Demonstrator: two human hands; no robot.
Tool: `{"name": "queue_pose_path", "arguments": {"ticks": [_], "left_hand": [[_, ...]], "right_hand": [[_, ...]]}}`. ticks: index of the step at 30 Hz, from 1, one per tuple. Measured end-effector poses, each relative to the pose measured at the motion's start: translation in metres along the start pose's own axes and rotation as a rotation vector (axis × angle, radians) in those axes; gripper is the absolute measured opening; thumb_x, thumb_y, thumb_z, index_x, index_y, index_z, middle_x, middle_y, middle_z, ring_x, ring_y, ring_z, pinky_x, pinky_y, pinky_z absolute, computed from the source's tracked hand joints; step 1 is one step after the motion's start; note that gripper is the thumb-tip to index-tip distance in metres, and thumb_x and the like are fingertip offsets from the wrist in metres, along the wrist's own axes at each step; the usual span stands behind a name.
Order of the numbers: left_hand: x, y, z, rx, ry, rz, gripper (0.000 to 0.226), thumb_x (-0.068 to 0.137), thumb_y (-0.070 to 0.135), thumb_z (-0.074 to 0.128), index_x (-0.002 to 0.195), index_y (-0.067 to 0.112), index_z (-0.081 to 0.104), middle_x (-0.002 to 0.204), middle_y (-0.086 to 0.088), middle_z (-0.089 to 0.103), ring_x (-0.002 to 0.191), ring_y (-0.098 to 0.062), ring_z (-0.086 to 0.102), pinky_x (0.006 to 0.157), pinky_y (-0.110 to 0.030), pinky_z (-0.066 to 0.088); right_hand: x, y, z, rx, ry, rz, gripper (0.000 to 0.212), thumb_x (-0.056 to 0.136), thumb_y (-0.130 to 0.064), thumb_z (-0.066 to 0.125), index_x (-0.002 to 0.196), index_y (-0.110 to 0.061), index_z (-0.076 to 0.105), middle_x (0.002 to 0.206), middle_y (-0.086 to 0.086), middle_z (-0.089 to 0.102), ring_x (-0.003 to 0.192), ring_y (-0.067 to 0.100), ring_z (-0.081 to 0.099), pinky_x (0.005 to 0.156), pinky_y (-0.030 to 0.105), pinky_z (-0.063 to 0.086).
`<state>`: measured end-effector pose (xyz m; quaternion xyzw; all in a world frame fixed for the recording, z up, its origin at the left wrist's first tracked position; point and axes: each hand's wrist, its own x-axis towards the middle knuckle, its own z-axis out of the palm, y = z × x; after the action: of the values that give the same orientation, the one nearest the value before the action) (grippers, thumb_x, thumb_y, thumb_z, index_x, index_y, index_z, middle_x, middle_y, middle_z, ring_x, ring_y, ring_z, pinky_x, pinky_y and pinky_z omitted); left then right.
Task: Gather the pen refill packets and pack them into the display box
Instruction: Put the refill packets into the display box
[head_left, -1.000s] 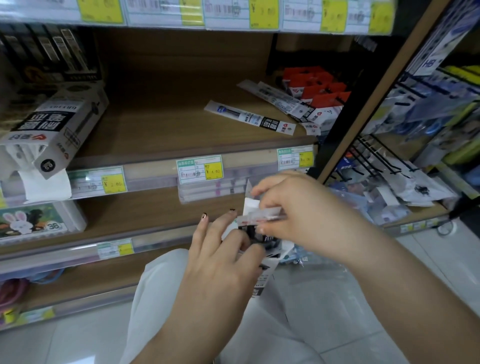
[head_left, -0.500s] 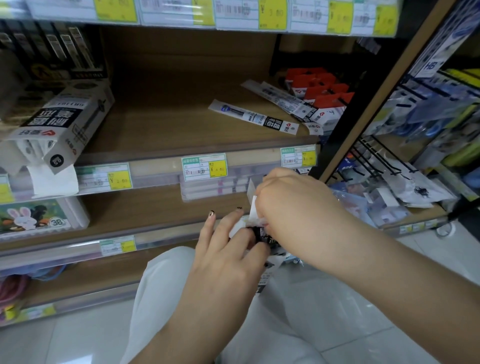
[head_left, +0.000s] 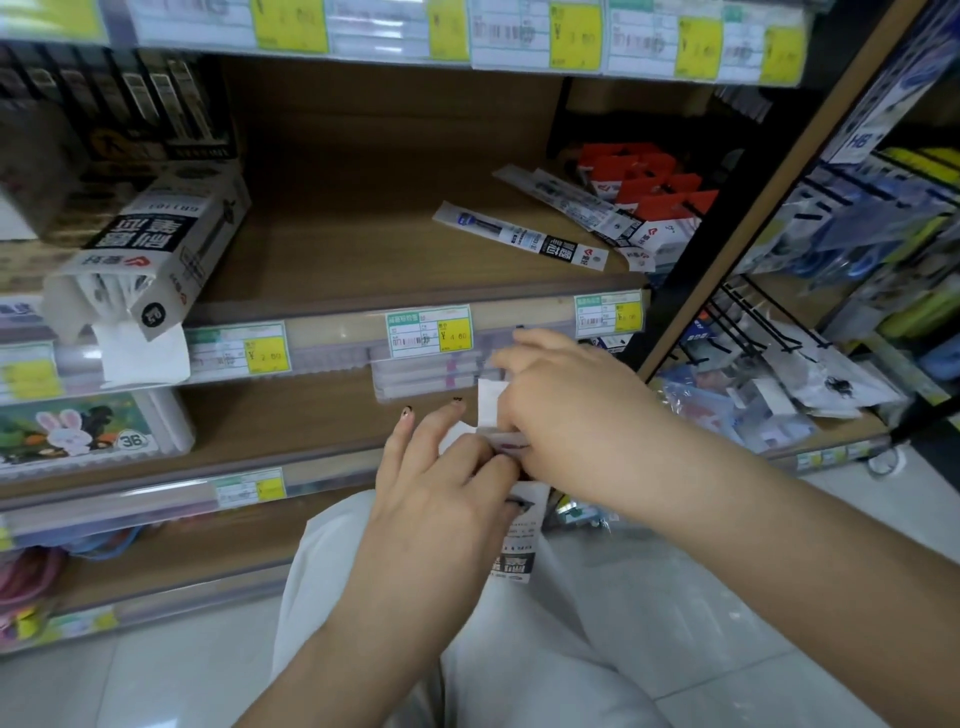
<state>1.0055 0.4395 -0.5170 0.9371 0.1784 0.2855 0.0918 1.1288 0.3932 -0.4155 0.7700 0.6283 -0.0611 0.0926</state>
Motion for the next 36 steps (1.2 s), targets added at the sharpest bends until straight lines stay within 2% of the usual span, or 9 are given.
{"name": "queue_pose_path", "arguments": {"ticks": [4,7,11,14,19,23,30,33,36], "left_hand": [[-0.003,0.001,-0.002,-0.023,-0.024,0.023,0.012,0.073,0.020,0.067,0.085,0.020,0.066,0.095,0.006,0.066,0.115,-0.035,0.055,0.102,-0.057,0.035],[-0.006,0.003,0.001,-0.038,-0.042,0.012,0.012,0.074,0.018,0.066,0.086,0.021,0.067,0.094,0.006,0.066,0.116,-0.033,0.054,0.103,-0.057,0.035],[-0.007,-0.001,0.002,-0.022,-0.049,-0.014,0.016,0.073,0.013,0.068,0.086,0.022,0.066,0.094,0.005,0.066,0.118,-0.032,0.053,0.105,-0.054,0.031],[-0.008,-0.003,0.002,-0.023,-0.049,-0.016,0.020,0.071,0.011,0.068,0.087,0.022,0.064,0.095,0.005,0.066,0.118,-0.032,0.053,0.104,-0.052,0.032],[-0.006,-0.005,0.003,-0.026,-0.058,-0.005,0.023,0.070,0.008,0.074,0.088,0.020,0.066,0.095,0.002,0.067,0.117,-0.035,0.054,0.102,-0.053,0.036],[-0.005,-0.007,0.002,-0.030,-0.029,-0.004,0.013,0.075,0.018,0.064,0.088,0.019,0.067,0.095,0.004,0.066,0.117,-0.033,0.052,0.104,-0.048,0.030],[-0.003,-0.007,0.003,-0.024,-0.028,0.006,0.012,0.074,0.019,0.064,0.085,0.020,0.067,0.090,0.004,0.066,0.115,-0.031,0.050,0.103,-0.047,0.029],[-0.004,-0.005,0.004,-0.032,-0.027,0.012,0.012,0.073,0.017,0.066,0.084,0.020,0.068,0.090,0.003,0.066,0.114,-0.032,0.053,0.101,-0.050,0.036],[-0.002,-0.003,0.008,-0.026,-0.046,0.012,0.012,0.073,0.014,0.069,0.084,0.019,0.068,0.091,0.003,0.066,0.116,-0.033,0.052,0.097,-0.053,0.041]], "right_hand": [[-0.001,-0.006,-0.002,0.013,0.083,0.026,0.007,0.089,-0.020,0.056,0.083,-0.023,0.061,0.133,-0.003,0.047,0.137,0.022,0.021,0.102,0.033,0.032],[0.001,-0.007,0.003,0.041,0.058,0.006,0.033,0.088,-0.017,0.055,0.064,-0.023,0.033,0.119,-0.003,0.054,0.132,0.021,0.028,0.100,0.030,0.035],[0.006,-0.012,0.005,0.076,0.063,0.042,0.013,0.084,-0.012,0.054,0.079,-0.023,0.048,0.116,0.000,0.053,0.130,0.020,0.030,0.090,0.029,0.036],[0.010,-0.015,0.010,0.048,0.066,0.059,0.018,0.085,-0.010,0.053,0.074,-0.020,0.041,0.088,-0.004,0.037,0.122,0.022,0.034,0.073,0.029,0.028],[0.014,-0.015,0.017,-0.005,0.060,0.073,0.011,0.089,-0.016,0.052,0.098,-0.018,0.057,0.113,0.000,0.045,0.120,0.023,0.033,0.073,0.029,0.024],[0.011,-0.009,0.010,0.032,0.033,0.058,0.006,0.091,-0.017,0.051,0.092,-0.018,0.057,0.120,0.000,0.047,0.123,0.022,0.034,0.076,0.028,0.032],[0.008,-0.010,0.000,0.031,0.033,0.094,0.023,0.085,-0.012,0.054,0.073,-0.022,0.037,0.091,-0.003,0.040,0.120,0.020,0.037,0.075,0.027,0.031],[0.007,-0.013,0.007,0.037,0.036,0.074,0.006,0.089,-0.012,0.049,0.090,-0.014,0.055,0.086,0.001,0.038,0.122,0.021,0.034,0.072,0.028,0.025],[0.007,-0.013,0.012,0.004,0.018,0.131,0.019,0.090,-0.009,0.048,0.107,-0.009,0.056,0.104,0.004,0.042,0.121,0.024,0.033,0.071,0.029,0.025]]}}
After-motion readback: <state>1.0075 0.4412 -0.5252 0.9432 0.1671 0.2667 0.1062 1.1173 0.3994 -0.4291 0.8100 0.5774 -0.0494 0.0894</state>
